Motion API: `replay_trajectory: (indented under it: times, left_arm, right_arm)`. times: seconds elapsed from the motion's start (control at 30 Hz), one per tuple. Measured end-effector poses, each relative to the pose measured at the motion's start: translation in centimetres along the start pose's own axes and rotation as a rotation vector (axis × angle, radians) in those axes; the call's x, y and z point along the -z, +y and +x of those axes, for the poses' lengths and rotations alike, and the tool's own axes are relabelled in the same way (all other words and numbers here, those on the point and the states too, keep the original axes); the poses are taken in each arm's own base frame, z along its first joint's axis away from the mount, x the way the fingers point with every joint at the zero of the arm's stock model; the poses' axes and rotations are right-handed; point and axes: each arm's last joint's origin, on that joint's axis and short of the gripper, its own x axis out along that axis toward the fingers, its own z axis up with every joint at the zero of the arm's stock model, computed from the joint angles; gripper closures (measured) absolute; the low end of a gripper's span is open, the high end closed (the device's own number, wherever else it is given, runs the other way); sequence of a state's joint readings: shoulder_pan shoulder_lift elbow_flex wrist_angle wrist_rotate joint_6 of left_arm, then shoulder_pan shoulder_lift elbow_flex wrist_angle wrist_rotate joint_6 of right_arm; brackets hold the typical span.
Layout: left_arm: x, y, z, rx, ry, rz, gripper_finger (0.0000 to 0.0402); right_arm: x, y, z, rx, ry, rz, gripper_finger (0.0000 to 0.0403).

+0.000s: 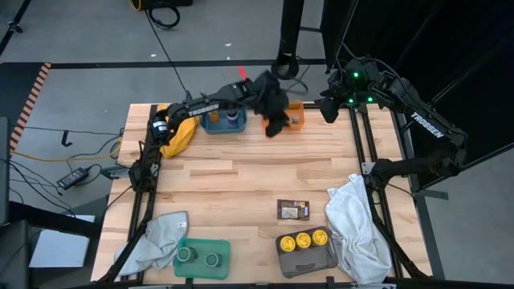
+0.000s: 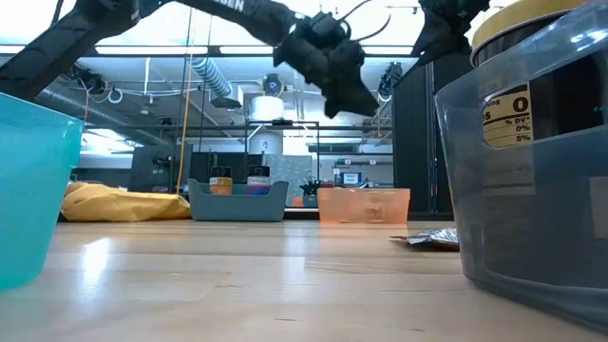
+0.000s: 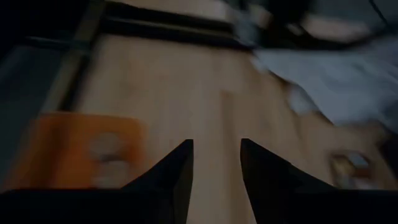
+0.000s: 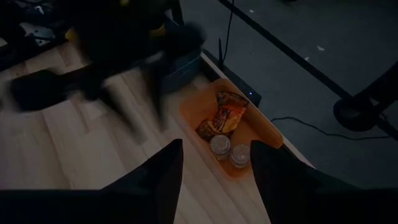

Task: Sort spices by type
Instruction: Put the orange seasoning pack into the orange bin

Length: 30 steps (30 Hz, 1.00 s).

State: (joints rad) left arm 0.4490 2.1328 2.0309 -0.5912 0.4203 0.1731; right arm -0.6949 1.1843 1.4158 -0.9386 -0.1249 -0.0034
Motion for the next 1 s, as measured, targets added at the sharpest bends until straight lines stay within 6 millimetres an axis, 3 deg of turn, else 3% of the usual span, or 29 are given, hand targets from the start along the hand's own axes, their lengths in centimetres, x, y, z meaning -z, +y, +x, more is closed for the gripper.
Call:
replay_trajectory:
  times: [0.33,0.5,0.6,0.77,1.0]
  left_arm:
    - [0.4,-9.8,2.5,0.212,0.184,0.162,0.0267]
    - [1.2,-13.7,3.9,0.251,0.212,0.254,0.0267]
    - [2.9,-15.4,5.4,0.280,0.236,0.254,0.0267]
    - [5.2,-16.7,8.1,0.372,0.148,0.110,0.0267]
    - [8.9,-19.4,10.6,0.351,0.057,0.082,0.0263]
  right_arm:
    - [0.0,0.0,0.0,-0.001,0.005,-0.039,0.0207]
    - [0.1,0.0,0.0,-0.001,0.006,-0.044,0.0206]
    - [0.1,0.0,0.0,-0.001,0.006,-0.045,0.0205]
    - [0.1,0.1,0.0,-0.020,0.006,-0.072,0.0206]
    - [0.1,0.2,0.0,-0.065,0.004,-0.086,0.0204]
